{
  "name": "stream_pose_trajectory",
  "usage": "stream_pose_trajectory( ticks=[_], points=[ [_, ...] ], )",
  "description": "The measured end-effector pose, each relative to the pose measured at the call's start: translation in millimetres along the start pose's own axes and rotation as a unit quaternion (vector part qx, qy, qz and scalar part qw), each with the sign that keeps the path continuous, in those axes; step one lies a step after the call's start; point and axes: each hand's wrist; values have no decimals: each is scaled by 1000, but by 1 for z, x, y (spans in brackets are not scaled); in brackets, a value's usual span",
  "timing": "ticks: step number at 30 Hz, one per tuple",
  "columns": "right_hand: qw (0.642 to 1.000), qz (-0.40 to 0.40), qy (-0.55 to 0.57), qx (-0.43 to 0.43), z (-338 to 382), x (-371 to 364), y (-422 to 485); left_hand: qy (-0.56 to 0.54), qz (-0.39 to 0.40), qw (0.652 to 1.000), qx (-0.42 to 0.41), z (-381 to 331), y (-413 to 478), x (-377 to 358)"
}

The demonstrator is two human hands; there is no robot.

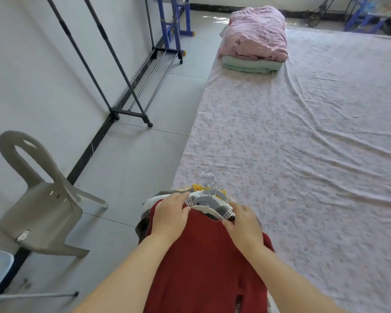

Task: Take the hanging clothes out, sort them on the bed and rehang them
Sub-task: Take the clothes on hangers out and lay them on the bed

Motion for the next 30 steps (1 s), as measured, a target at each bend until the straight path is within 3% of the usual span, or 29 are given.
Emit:
stream_pose_trajectory(
  ticks=[8, 15, 24, 30],
  points=[
    [997, 74, -30, -19, -24, -15, -16, 109, 110, 988, -15, 17, -14, -19],
    [995, 78, -50, -45, -26, -3, -31, 151, 163, 972, -72, 6, -14, -9],
    [982, -18, -28, -184, -37, 31, -108, 152, 207, 937, -239, -38, -21, 1],
    [929, -142, 13, -341, -39, 37, -218, 148, 256, 853, -430, -71, -56, -6]
  ],
)
Point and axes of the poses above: each hand's wrist, its own y-axis towards the middle knuckle, its own x-axis out of the back of the hand, z = x × y, and after that the axes turned 11 degrees about -z, right-handed
